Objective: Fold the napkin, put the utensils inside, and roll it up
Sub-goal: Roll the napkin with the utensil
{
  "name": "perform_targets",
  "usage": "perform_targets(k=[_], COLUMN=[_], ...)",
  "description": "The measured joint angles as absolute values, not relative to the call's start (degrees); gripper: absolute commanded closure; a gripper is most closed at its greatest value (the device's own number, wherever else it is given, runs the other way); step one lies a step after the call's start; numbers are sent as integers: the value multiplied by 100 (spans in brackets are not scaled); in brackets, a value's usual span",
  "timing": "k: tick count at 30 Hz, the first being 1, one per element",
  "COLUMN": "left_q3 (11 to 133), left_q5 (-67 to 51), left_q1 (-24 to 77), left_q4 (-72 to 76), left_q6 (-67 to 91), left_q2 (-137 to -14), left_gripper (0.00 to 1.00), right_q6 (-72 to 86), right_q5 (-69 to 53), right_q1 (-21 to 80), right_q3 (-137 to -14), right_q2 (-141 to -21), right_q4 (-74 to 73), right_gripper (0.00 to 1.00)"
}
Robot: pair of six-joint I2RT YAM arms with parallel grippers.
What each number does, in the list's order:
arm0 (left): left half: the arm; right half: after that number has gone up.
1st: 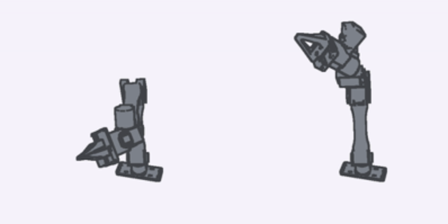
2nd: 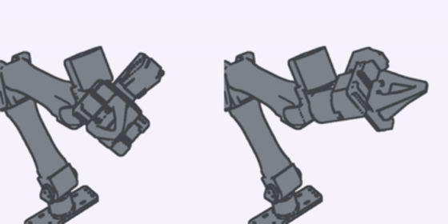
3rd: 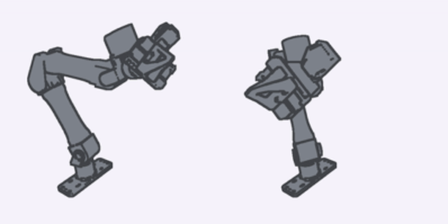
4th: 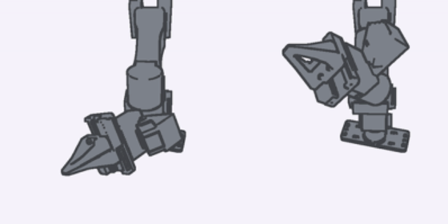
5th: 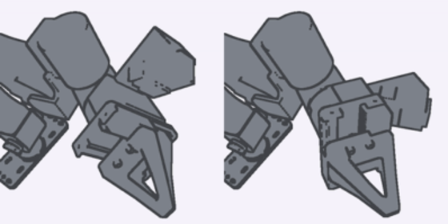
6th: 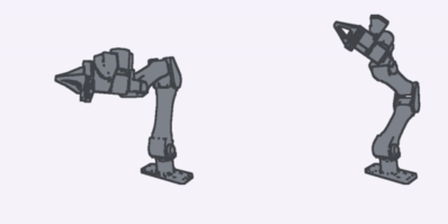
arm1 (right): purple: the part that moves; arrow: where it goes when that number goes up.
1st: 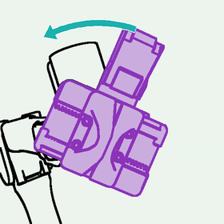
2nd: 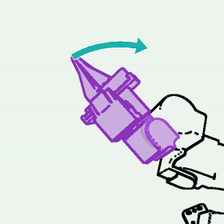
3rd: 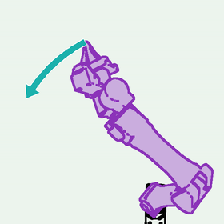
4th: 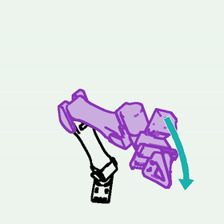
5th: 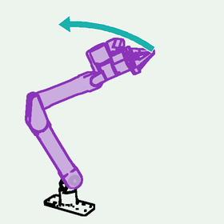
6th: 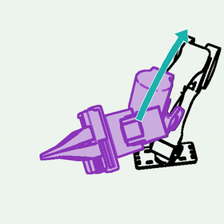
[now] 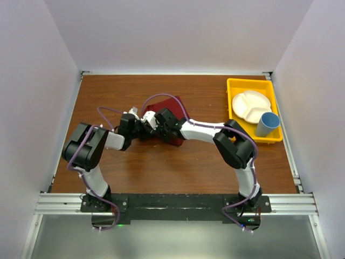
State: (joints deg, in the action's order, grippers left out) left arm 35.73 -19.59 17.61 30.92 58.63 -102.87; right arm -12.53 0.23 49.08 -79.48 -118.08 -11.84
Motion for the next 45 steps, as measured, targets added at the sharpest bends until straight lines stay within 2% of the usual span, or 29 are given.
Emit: perform_targets(k=[2,4,5,6,8,9,11,12,13,15,21,26,34,38,45], left_q3=[3514,3411,3341,3284,3212,3212,3258,3312,3391,3527,3323,3089,3118,3424,4466], left_q5=[-1959,-1887,-1769,-1684,-1428,-1299,-1037,-882,-762,-574,-613,-821,-803,-572,-460], left_q1=[1721,1682,1656,1643,1623,1623,1623,1623,1623,1623,1619,1634,1900,2259,2523], left_q4=[3048,2899,2700,2488,1785,1496,943,617,331,-113,-854,-805,-624,-1278,-2399], left_q6=[5802,5701,5607,5507,5175,5013,4740,4626,4578,4574,5380,6243,7653,8493,9509], left_q2=[-10184,-9944,-9706,-9456,-8766,-8442,-7832,-7498,-7238,-6873,-6687,-7408,-7745,-7944,-8871], left_gripper=[100,100,95,83,70,59,46,29,22,18,14,16,24,31,34], right_q6=[-1179,-1017,-917,-814,-600,-462,-178,19,211,541,1623,2305,2467,2467,2462], right_q5=[-108,-425,-624,-829,-1389,-1691,-2418,-2906,-3330,-4005,-5507,-6309,-6364,-6292,-6189], right_q1=[4884,4842,4801,4748,4574,4460,4224,4056,3907,3695,3452,3483,3492,3494,3514], right_q3=[-8020,-8049,-8020,-7979,-7861,-7824,-7787,-7789,-7784,-7767,-7566,-7415,-7426,-7441,-7465], right_q2=[-11852,-11880,-11880,-11880,-11887,-11896,-12022,-12130,-12234,-12418,-12822,-13037,-13056,-13032,-12991], right_q4=[-1216,-1164,-1074,-987,-762,-624,-414,-285,-152,128,862,1055,967,858,716], right_gripper=[95,100,100,100,100,100,100,100,100,100,100,100,100,100,100])
